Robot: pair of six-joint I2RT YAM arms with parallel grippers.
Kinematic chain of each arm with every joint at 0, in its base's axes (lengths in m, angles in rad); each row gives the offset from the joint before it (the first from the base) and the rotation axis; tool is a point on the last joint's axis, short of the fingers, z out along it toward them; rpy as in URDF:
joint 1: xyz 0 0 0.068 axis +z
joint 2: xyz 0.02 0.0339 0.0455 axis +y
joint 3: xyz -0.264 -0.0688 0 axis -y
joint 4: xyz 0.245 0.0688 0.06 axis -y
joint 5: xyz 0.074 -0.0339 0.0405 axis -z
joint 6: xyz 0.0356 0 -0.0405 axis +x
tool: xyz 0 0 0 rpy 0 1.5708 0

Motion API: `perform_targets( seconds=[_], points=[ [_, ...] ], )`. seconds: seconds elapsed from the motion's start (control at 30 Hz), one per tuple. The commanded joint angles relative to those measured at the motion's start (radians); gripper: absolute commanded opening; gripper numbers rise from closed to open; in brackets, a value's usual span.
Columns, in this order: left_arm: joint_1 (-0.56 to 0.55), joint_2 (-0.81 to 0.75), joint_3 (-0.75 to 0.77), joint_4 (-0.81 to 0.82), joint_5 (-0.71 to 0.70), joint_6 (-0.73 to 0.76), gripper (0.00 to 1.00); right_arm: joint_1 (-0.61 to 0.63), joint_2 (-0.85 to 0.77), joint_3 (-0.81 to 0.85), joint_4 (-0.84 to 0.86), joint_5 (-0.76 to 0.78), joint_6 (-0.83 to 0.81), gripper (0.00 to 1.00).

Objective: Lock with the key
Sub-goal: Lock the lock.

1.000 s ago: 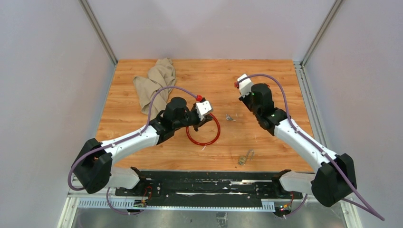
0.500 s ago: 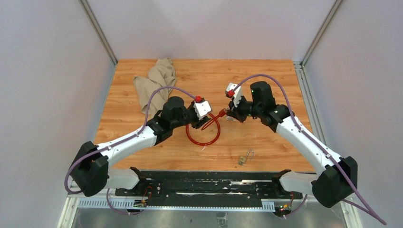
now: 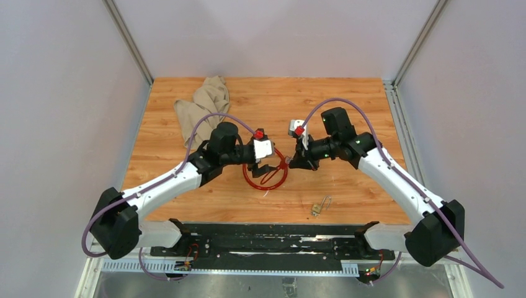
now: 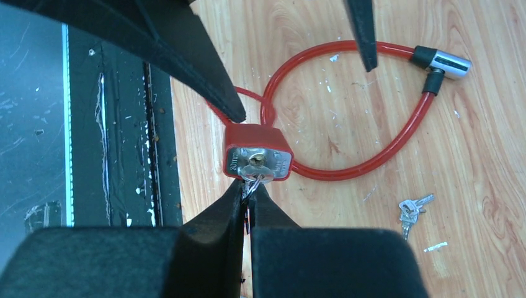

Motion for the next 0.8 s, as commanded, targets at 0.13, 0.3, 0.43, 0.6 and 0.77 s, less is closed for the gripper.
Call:
perform_targets(
  seconds=[0.13,0.3,0.43,0.6,0.77],
  points=[
    [0.021,0.022,0.184,-0.457,0.104,0.413,0.83,0.067,-0.007,0.042,-0.112,0.026,-0.157,0.01],
    [0.024,0.021,0.185,-0.403,0.189,0.335,0.84,0.076,-0.022,0.030,-0.088,0.005,-0.141,0.01],
    [0.024,0.066,0.181,-0.311,0.311,0.201,0.84,0.081,-0.027,0.037,-0.083,-0.025,-0.134,0.01],
    [0.024,0.100,0.137,-0.132,0.364,0.047,0.85,0.090,-0.048,0.031,-0.095,-0.070,-0.138,0.01],
    [0.024,0.152,0.140,-0.050,0.426,-0.015,0.85,0.115,-0.064,0.036,-0.127,-0.086,-0.161,0.01]
  ],
)
